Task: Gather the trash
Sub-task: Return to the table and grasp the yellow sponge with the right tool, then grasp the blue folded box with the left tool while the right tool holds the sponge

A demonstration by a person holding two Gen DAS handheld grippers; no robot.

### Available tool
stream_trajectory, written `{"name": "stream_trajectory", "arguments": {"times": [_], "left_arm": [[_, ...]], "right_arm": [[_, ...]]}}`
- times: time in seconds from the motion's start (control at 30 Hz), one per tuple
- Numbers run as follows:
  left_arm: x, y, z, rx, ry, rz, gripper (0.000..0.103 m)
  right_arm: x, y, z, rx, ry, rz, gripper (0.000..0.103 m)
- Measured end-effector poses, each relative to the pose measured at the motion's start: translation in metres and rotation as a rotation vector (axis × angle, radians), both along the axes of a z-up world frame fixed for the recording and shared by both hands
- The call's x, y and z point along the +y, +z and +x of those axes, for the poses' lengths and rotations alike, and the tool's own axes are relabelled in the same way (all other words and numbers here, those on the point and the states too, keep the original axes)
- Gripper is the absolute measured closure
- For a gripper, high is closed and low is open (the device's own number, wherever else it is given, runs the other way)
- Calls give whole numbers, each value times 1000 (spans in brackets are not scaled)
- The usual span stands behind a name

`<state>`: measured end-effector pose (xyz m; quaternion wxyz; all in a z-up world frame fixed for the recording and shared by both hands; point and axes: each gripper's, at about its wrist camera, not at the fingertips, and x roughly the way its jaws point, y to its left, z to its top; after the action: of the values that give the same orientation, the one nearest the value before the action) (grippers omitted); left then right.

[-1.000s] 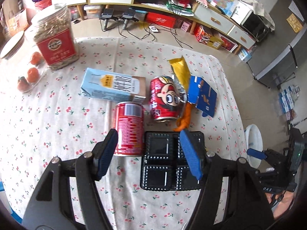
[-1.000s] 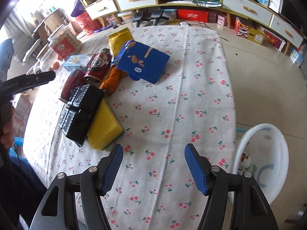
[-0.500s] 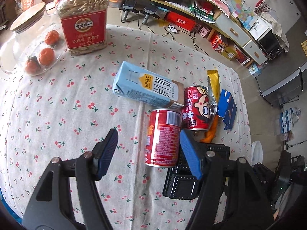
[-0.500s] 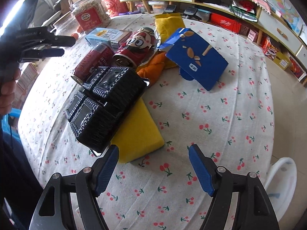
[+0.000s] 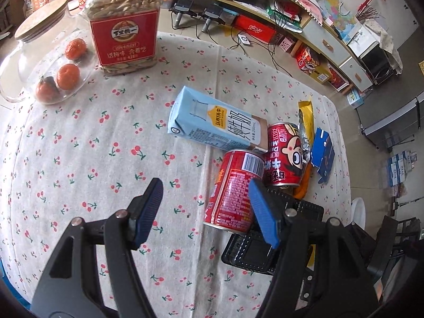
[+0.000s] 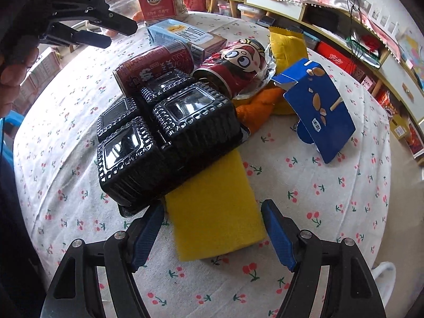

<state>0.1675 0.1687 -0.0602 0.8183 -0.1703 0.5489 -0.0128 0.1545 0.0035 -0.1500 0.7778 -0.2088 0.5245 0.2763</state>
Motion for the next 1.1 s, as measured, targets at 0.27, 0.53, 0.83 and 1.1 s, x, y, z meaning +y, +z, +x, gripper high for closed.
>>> {"name": "stream_trajectory", "arguments": {"times": [0.27,0.53,0.83,1.1], "left_arm": [[-3,1,3,-2,-9,0,35],[-4,0,7,-8,-6,8,35],[-16,0,15,-20,-18,22,34],[-54,11,23,-66,-116,26,33]], "right_arm": [[-1,2,7,31,-27,-4,43],[-32,30,0,-9,-118,-49,44],[-112,49,4,-47,-329,-59,45],[-139,65,8,-54,-440,13,45]]}}
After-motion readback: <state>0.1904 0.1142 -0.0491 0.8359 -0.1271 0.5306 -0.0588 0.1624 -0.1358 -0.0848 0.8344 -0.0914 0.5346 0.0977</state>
